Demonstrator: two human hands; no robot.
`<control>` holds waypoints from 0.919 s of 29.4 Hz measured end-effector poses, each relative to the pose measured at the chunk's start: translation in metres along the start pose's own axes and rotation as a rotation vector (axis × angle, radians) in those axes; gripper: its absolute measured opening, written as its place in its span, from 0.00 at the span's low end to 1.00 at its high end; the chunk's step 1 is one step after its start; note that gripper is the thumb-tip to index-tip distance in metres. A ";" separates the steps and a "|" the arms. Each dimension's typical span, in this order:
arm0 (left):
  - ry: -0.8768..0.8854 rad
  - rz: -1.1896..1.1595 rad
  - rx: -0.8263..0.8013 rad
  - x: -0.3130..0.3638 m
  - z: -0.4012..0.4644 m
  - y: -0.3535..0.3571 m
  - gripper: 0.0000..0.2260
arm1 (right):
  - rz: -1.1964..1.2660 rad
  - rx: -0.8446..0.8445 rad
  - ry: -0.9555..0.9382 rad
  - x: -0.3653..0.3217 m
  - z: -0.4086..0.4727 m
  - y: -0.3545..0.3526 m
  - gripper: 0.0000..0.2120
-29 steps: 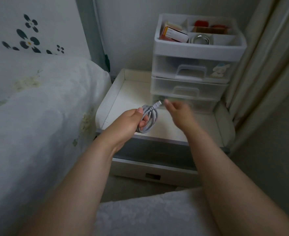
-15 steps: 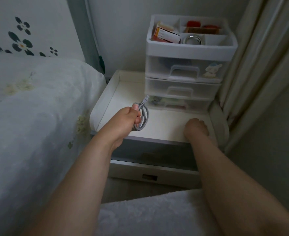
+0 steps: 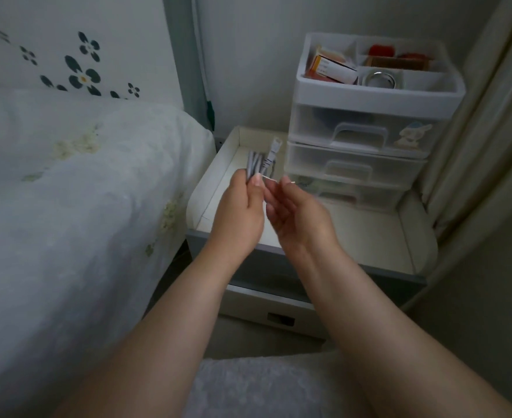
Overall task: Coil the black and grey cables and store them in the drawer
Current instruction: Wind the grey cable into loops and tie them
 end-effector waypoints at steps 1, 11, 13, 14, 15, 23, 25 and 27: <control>0.006 0.005 -0.015 -0.001 -0.001 0.000 0.09 | 0.083 -0.040 0.099 0.012 -0.001 0.008 0.09; -0.225 -0.318 -0.144 -0.035 0.000 -0.003 0.14 | -1.161 -0.134 -0.808 -0.054 -0.022 0.041 0.02; -0.244 -0.366 -0.295 -0.036 -0.002 -0.003 0.14 | -1.418 -0.203 -1.091 -0.058 -0.042 0.057 0.07; -0.230 -0.289 -0.414 -0.035 -0.006 -0.004 0.14 | -1.515 -0.283 -1.041 -0.053 -0.041 0.062 0.14; -0.205 -0.179 -0.534 -0.033 -0.011 -0.004 0.14 | -1.589 -0.361 -0.900 -0.045 -0.035 0.062 0.22; -0.106 0.049 -0.609 -0.019 -0.018 -0.008 0.11 | -1.432 -0.364 -0.675 -0.045 -0.027 0.053 0.33; -0.087 0.129 -0.596 -0.019 -0.018 -0.008 0.11 | -1.458 -0.320 -0.691 -0.047 -0.024 0.049 0.33; -0.071 0.197 -0.569 -0.020 -0.018 -0.009 0.11 | -1.468 -0.299 -0.681 -0.046 -0.024 0.048 0.32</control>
Point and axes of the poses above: each hand's wrist, its own z-axis towards the middle knuckle, its own y-axis out of the palm, x = y × z, the point moved 10 cm from there along z, towards the middle knuckle, and after that the axes turned 3 degrees about -z, right-handed, at the moved point
